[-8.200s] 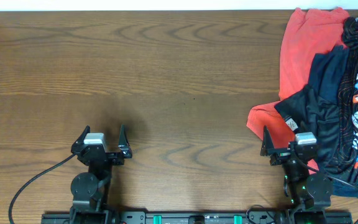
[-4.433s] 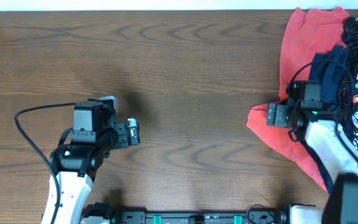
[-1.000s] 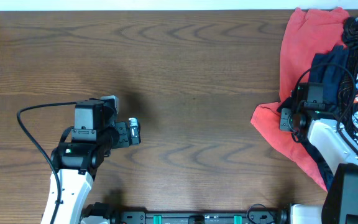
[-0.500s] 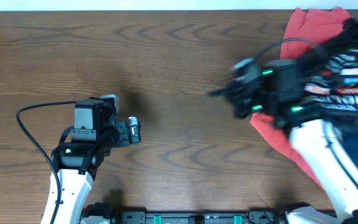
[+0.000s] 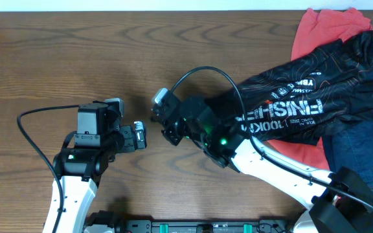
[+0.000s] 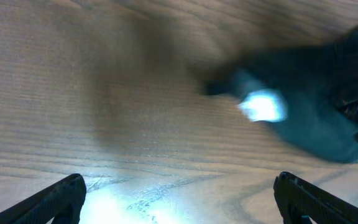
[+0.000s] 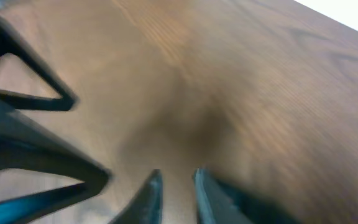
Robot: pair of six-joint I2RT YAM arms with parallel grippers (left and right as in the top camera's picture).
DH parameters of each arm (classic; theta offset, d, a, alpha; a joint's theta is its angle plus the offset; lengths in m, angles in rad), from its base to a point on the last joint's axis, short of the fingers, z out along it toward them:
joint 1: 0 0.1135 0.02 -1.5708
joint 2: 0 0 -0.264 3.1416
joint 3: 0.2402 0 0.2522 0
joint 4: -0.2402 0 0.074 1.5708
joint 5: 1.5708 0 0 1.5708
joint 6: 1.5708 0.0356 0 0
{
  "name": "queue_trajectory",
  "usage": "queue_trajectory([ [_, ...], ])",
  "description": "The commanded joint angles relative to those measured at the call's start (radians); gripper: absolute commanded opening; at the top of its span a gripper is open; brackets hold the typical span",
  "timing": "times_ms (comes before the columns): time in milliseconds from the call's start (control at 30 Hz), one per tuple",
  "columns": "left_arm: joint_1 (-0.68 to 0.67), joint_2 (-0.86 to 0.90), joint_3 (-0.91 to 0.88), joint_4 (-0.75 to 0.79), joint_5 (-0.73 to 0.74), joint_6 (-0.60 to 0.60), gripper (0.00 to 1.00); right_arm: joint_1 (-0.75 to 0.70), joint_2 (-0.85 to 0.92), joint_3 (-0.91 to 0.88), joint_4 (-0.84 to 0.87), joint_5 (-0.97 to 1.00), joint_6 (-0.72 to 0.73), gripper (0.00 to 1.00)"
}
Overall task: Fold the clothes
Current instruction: 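Pull the black jersey out of the pile leftward with the right gripper, then grasp the jersey's far end with the left gripper and stretch it leftward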
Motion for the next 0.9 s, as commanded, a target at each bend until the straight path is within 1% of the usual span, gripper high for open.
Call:
queue_trajectory([
  [0, 0.004, 0.000, 0.019, -0.002, 0.033, -0.002, 0.98, -0.019, -0.014, 0.002, -0.019, 0.274, 0.047, 0.43],
  [33, 0.004, 0.000, 0.019, -0.002, 0.057, -0.002, 0.98, -0.035, -0.030, 0.002, -0.047, 0.332, 0.050, 0.50],
  [67, 0.004, 0.000, 0.019, -0.002, 0.079, -0.003, 0.98, -0.051, -0.045, 0.002, -0.076, 0.372, 0.050, 0.51],
  [133, 0.004, 0.002, 0.017, -0.001, 0.126, -0.035, 0.98, -0.092, -0.089, 0.002, -0.146, 0.424, 0.050, 0.63],
  [167, 0.004, 0.005, 0.014, 0.000, 0.153, -0.063, 0.98, -0.116, -0.113, 0.002, -0.183, 0.435, 0.050, 0.66],
  [233, 0.001, 0.018, 0.002, 0.004, 0.198, -0.106, 0.98, -0.177, -0.165, 0.002, -0.266, 0.433, 0.051, 0.68],
  [367, -0.039, 0.083, -0.013, 0.016, 0.238, -0.198, 0.98, -0.311, -0.254, 0.002, -0.432, 0.433, 0.091, 0.76],
  [467, -0.105, 0.163, -0.013, 0.061, 0.259, -0.275, 0.98, -0.405, -0.295, 0.002, -0.531, 0.433, 0.129, 0.79],
  [600, -0.222, 0.293, -0.013, 0.174, 0.259, -0.402, 0.98, -0.511, -0.321, 0.002, -0.618, 0.428, 0.155, 0.81],
  [767, -0.375, 0.475, -0.013, 0.376, 0.259, -0.578, 0.98, -0.596, -0.330, 0.002, -0.688, 0.422, 0.155, 0.83],
  [867, -0.449, 0.569, -0.013, 0.504, 0.258, -0.654, 0.98, -0.618, -0.330, 0.002, -0.714, 0.422, 0.154, 0.85],
])
